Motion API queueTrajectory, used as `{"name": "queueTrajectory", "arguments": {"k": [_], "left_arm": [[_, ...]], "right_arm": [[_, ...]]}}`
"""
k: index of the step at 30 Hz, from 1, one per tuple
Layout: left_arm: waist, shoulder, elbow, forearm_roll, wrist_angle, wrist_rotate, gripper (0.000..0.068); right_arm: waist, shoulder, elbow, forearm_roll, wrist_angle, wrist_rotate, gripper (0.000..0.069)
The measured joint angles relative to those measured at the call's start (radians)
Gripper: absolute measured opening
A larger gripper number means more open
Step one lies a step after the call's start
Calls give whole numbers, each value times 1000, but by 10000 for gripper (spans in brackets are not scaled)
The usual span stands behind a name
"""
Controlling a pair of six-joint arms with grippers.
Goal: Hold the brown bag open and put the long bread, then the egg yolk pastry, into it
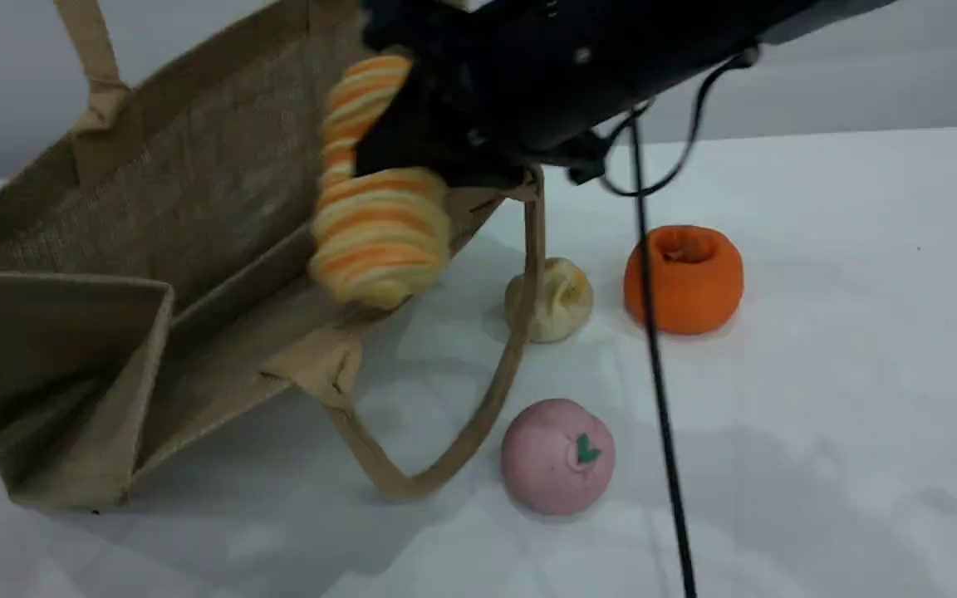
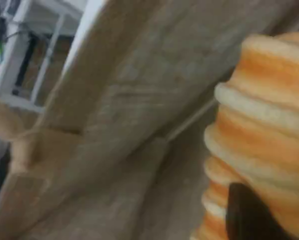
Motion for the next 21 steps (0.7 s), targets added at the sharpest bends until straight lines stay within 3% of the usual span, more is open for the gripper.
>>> {"name": "queueTrajectory", "arguments": {"k": [8,21], "left_arm": [[-1,0,0,-5,0,-13,83],[-2,0,0,-34,0,-12,83]], "right_arm": [[103,78,-123,0,-66,45,90],[103,149,-182,-68,-161,76,90]]}}
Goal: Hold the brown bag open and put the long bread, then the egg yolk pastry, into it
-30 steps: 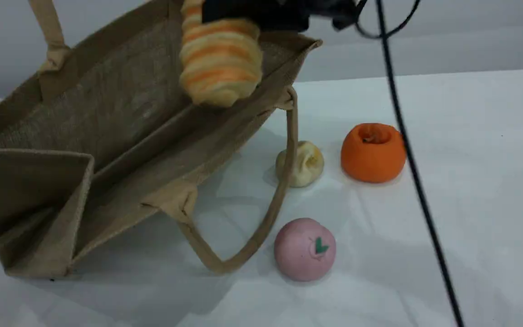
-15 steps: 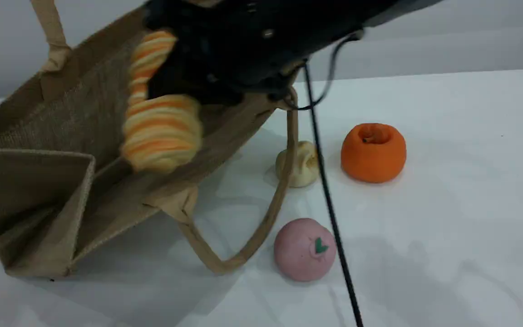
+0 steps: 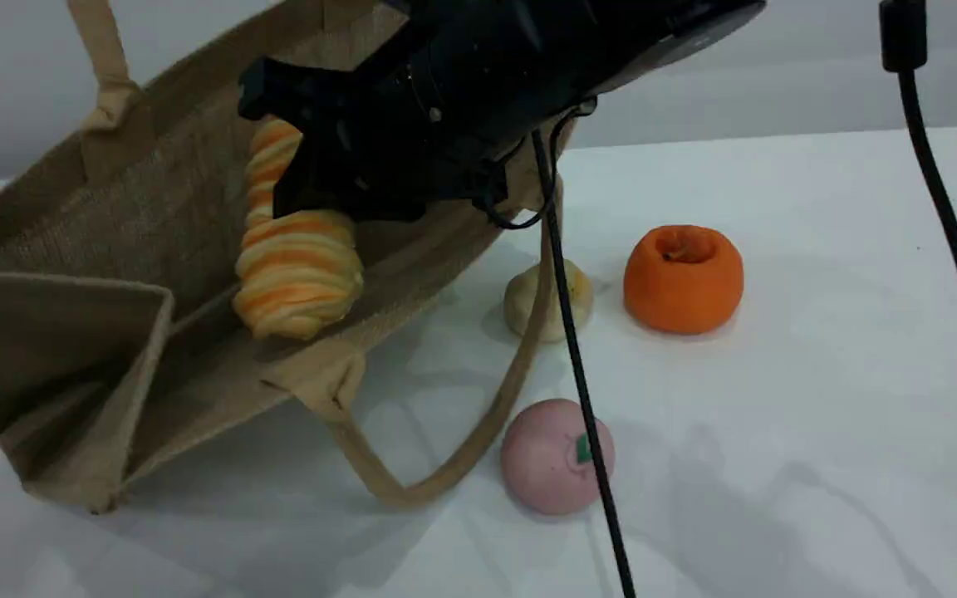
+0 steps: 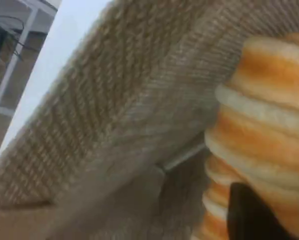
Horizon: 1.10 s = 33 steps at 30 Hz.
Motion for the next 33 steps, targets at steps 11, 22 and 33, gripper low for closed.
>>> {"name": "queueTrajectory", "arguments": {"k": [11,22,33], "left_arm": [[0,0,0,5,0,1,83],[0,0,0,8,-1,1,83],[1,0,0,53,1,-6,83]], "right_arm": [[-2,-39,1,-2,51,-111,482],[-22,-150,2,-62,55,-158,575],[-180,-162,62,-324,28,6,574]]}}
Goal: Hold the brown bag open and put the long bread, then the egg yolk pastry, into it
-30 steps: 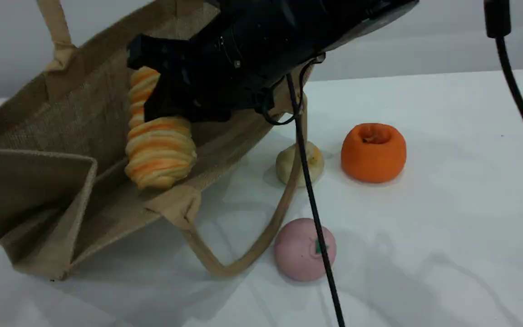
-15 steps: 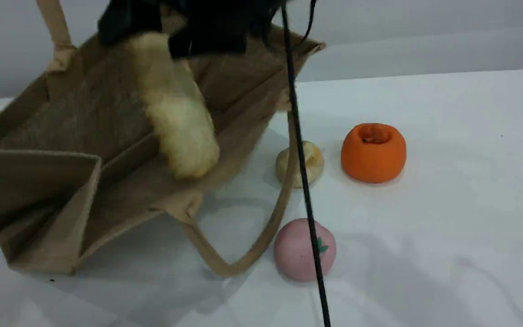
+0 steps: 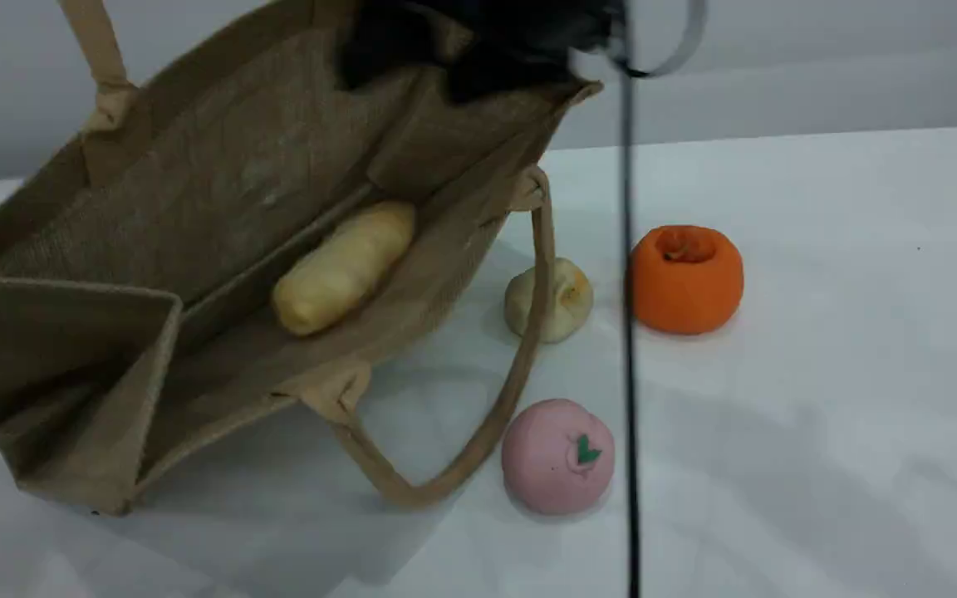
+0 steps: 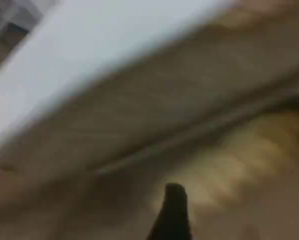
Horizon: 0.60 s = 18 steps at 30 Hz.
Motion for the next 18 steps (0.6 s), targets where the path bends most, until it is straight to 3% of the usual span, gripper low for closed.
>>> {"name": "queueTrajectory", "arguments": {"k": [4,8,18], "left_arm": [[1,-4,0,7,0,-23,83],[1,-3,0,6,0,-26,83],[1,-5,0,-17,0,-27,83]], "right_arm": [[-117,0,51,-138,-2,123,574],[-198,25,67,-159,-34,170,574],[-198,191,6,-45,-101,76,574]]}}
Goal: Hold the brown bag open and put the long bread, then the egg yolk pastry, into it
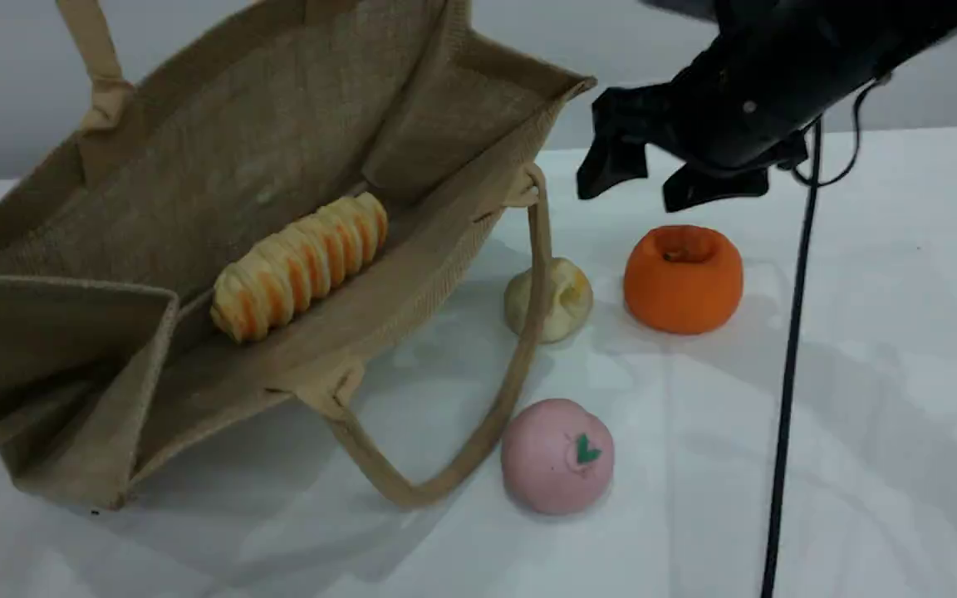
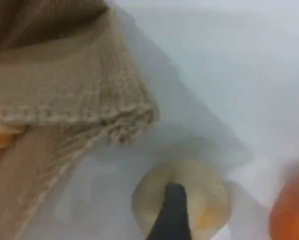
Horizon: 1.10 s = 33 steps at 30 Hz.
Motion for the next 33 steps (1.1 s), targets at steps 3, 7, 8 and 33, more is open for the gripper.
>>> {"name": "queueTrajectory", "arguments": {"k": [3,7,8,33], "left_arm": [[0,0,0,-2,0,0,83],[0,0,0,-4,0,-14,83],[0,0,0,-4,0,-21,83],[0,1,0,-9,0,-44,83]], "right_arm": [[6,37,-43,40,31,-26,574],[41,72,-70,41,43,-60,574],[52,74,-68,36,48,-66,574],[168,110,-67,-8,-65,-92,573]]}}
